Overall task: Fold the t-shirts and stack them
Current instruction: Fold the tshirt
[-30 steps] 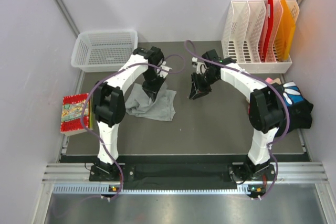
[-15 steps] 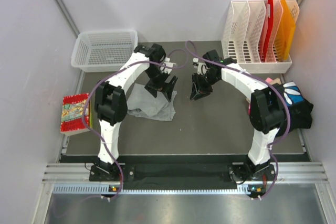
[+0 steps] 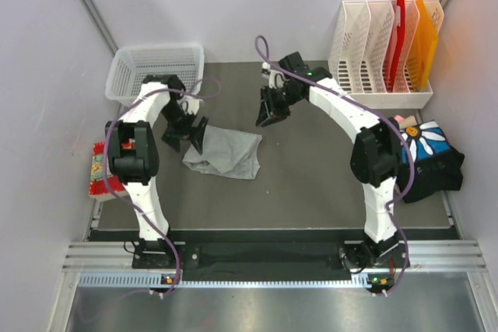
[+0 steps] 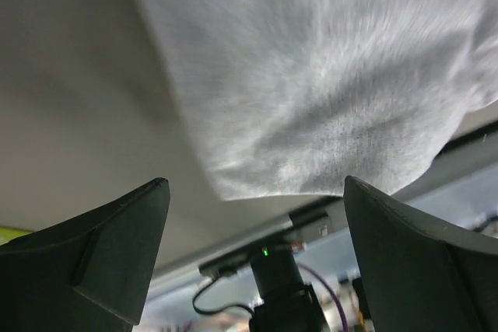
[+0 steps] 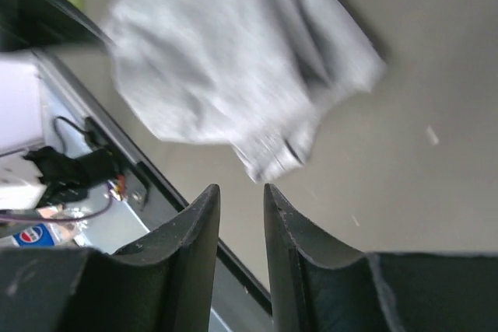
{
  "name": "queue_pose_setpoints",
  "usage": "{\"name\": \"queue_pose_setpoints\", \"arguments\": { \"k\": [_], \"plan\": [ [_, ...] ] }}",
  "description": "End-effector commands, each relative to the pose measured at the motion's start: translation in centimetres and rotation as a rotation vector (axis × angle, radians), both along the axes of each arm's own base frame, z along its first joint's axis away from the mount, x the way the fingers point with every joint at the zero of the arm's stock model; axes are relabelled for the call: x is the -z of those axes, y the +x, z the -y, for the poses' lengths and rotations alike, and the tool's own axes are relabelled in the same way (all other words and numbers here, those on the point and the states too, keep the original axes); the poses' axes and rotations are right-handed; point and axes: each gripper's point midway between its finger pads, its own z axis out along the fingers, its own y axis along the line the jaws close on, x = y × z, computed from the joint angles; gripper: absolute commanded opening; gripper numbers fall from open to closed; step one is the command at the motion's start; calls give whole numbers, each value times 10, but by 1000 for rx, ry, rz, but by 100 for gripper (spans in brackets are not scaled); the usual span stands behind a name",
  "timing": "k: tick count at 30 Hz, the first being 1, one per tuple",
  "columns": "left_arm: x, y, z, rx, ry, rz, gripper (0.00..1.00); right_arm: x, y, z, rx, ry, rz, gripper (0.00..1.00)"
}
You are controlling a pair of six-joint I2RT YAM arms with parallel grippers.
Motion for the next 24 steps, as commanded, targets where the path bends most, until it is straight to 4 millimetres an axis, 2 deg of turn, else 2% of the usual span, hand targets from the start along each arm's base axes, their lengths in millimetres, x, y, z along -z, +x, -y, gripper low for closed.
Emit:
{"name": "queue_pose_setpoints", "arguments": {
  "k": [1, 6, 10, 13, 17, 20, 21, 23, 24],
  "plan": [
    [27, -55, 26, 143, -2, -203, 97, -15, -2, -48, -73, 91, -29, 30],
    [60, -76, 39, 273, 85, -276, 95, -4, -1, -58, -71, 123, -84, 30],
    [81, -95, 31, 330, 167, -339, 94, 6, -4, -64, -82, 180, -162, 30],
    [85, -103, 23, 342, 194, -342, 91, 20, -4, -65, -77, 202, -219, 30],
    [70, -94, 16, 306, 181, -282, 91, 41, -3, -67, -75, 217, -283, 30],
    [50, -74, 8, 242, 160, -235, 92, 44, -3, -69, -79, 229, -295, 30],
    [35, -62, 4, 223, 156, -208, 92, 43, -2, -69, -77, 231, -296, 29],
    [19, -49, -4, 203, 160, -171, 92, 43, -3, -68, -80, 235, -295, 30],
    [2, -33, -5, 197, 158, -111, 92, 45, -4, -67, -78, 231, -301, 30]
  ]
}}
